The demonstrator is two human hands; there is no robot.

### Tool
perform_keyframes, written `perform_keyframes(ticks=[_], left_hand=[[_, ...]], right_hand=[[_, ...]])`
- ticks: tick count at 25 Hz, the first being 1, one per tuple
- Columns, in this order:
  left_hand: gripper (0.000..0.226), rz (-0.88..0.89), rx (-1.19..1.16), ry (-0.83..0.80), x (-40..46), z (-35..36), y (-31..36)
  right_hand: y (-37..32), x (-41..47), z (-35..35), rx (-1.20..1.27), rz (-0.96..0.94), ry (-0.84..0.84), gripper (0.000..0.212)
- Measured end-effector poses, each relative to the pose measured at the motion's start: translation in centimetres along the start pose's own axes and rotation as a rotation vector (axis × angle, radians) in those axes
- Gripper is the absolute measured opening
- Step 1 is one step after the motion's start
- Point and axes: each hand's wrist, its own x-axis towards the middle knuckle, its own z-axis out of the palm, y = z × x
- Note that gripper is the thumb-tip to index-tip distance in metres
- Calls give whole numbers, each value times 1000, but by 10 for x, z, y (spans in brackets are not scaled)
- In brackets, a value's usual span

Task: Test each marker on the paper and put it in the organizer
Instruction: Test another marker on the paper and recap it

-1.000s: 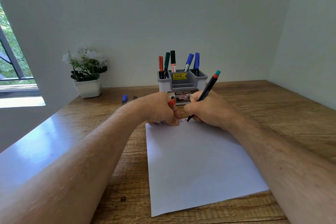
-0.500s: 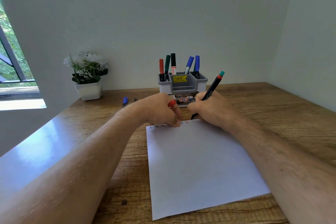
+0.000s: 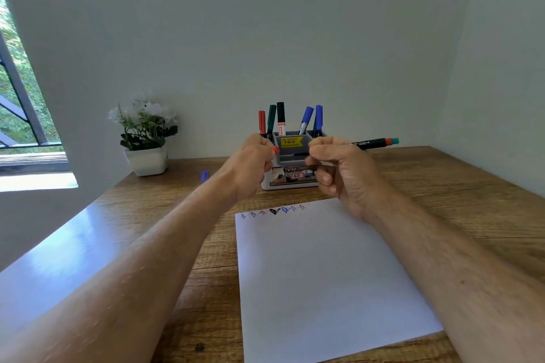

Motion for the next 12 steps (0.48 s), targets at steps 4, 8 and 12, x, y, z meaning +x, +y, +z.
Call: perform_keyframes(ticks=[4,8,12], left_hand=[[21,59,66,21,2,0,-2],[19,79,90,3,4,2,-4],[20,92,105,-64,4,4,-6]], right_hand=[[-1,-1,1,63,-24,0,17],[1,0,2,12,-14,-11,17],[4,1,3,-41,27,-30,14]])
